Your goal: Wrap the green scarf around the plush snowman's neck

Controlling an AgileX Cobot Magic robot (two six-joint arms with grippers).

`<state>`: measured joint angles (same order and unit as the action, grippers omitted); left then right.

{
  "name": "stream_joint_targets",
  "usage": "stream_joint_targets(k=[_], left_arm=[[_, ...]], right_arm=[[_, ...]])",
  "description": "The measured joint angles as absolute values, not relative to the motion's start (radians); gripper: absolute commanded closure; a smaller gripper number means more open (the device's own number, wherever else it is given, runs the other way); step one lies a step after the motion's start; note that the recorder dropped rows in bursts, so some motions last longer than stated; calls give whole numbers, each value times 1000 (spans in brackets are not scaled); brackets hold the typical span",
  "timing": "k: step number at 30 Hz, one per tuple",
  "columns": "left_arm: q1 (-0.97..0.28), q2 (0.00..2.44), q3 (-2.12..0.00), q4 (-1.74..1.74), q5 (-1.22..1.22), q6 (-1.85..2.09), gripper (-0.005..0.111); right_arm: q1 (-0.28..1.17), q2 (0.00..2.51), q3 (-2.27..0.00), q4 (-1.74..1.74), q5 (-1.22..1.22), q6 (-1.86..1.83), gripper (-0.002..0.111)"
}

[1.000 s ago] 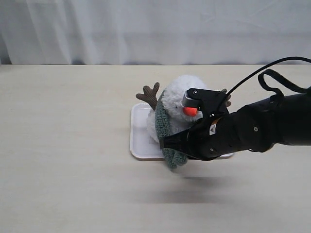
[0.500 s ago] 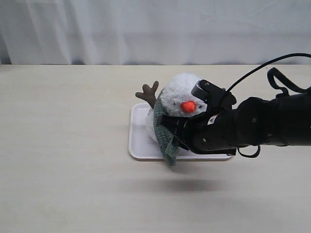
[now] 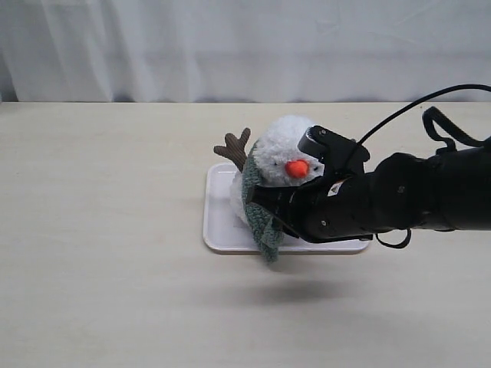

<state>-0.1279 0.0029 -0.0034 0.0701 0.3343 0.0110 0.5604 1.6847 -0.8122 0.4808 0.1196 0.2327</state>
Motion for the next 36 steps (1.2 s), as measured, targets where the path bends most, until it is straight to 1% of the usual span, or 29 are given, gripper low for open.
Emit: stream_joint_targets(k=[3,5,7,9,11,12,14,25,33,36], left_arm=[[-128,3,-3,70,334,11,107],[-128,3,-3,70,334,11,107],[-128,3,-3,70,334,11,107],[-128,3,-3,70,334,11,107],[-128,3,-3,70,334,11,107],[-128,3,-3,70,334,11,107],[-128,3,-3,70,334,11,107],[-128,3,-3,70,334,11,107],[-128,3,-3,70,334,11,107],[-128,3,-3,70,334,11,107]], right_arm=[[560,1685,-812,470,120,157,103],[560,1685,-812,470,121,135,97],[560,1685,-812,470,124,116,85],[560,1685,-812,468,131,108,69],[560,1685,-812,466,148,98,56],[560,1685,-812,466,160,94,51],[560,1685,-812,466,180,92,46],[560,1630,-812,411,325,42,45],[560,1559,-812,336,536,40,45],[560,1535,-812,329,596,40,49]])
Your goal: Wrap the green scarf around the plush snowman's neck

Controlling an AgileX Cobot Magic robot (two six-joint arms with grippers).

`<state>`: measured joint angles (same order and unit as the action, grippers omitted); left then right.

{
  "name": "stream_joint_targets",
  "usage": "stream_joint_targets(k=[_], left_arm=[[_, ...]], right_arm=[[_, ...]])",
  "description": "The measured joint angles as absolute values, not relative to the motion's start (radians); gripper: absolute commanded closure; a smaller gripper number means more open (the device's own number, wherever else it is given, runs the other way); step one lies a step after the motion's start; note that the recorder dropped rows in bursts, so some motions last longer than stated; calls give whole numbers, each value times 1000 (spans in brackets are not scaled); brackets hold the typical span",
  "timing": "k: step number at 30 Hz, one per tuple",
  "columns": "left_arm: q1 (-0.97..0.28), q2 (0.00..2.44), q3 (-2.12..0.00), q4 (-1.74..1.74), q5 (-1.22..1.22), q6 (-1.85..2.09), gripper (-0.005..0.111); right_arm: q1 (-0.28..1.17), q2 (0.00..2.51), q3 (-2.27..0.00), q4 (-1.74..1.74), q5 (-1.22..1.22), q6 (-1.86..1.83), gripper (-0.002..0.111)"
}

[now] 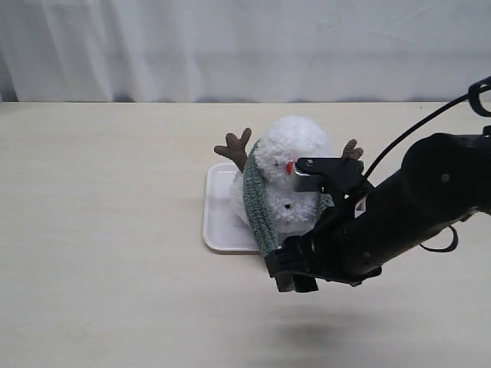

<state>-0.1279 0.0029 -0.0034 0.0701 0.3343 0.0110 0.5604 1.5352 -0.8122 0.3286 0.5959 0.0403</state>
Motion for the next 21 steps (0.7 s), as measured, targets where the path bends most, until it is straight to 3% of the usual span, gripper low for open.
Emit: stream_joint_targets(k=[7,12,17,21], left_arm=[[-128,3,-3,70,334,11,107],[-128,3,-3,70,334,11,107],[-128,3,-3,70,334,11,107],[-128,3,-3,70,334,11,107]], right_arm=[[560,1453,-812,273,636,40,79],[560,1368,-812,235,636,40,93],[560,1255,-794,227,593,39,103],[560,1144,-753,223,535,14,104]])
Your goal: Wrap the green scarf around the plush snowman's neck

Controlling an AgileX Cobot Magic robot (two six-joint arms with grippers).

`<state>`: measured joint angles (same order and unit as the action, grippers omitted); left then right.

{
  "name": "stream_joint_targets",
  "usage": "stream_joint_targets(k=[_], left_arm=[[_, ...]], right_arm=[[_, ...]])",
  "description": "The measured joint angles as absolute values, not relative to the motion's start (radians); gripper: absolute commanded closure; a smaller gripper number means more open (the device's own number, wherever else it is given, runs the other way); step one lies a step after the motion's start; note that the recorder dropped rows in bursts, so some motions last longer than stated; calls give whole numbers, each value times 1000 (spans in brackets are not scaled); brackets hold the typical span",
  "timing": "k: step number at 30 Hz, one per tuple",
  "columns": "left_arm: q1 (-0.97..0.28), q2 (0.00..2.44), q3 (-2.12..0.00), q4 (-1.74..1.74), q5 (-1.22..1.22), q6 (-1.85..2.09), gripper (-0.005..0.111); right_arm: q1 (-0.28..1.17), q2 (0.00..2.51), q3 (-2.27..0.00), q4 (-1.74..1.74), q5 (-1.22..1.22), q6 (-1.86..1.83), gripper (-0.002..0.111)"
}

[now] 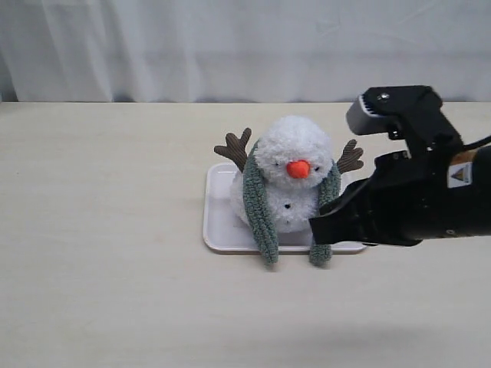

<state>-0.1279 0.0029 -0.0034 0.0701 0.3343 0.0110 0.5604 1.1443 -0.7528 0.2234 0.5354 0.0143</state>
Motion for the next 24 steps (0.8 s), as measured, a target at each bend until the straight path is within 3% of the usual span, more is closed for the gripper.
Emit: stream_joint_targets(k=[24], left_arm=[[-128,3,-3,70,334,11,107]], right_arm=[[560,596,-708,223,680,-36,104]])
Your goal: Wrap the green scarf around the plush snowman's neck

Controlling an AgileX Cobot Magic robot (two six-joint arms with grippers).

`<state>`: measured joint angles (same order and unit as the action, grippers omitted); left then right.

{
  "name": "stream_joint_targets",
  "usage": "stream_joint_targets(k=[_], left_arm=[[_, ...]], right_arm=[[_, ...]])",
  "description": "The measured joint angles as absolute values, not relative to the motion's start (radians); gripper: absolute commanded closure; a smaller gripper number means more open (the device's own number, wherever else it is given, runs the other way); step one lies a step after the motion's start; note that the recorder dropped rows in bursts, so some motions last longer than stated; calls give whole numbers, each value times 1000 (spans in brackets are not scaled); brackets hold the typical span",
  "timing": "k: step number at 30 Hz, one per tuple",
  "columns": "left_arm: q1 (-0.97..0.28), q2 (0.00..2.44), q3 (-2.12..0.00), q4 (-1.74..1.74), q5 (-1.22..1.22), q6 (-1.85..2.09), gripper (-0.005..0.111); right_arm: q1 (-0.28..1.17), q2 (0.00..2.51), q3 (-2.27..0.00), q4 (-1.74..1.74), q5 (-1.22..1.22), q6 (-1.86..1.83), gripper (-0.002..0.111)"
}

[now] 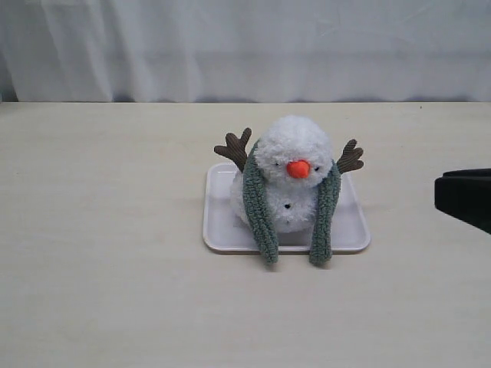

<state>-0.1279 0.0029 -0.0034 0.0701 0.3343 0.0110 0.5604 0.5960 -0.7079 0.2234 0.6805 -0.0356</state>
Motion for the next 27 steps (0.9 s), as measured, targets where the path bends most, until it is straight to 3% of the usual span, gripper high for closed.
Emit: stream_joint_targets(k=[27], left_arm=[[-128,3,-3,70,334,11,107]], right_arm=[[560,389,-682,210,683,-36,104]])
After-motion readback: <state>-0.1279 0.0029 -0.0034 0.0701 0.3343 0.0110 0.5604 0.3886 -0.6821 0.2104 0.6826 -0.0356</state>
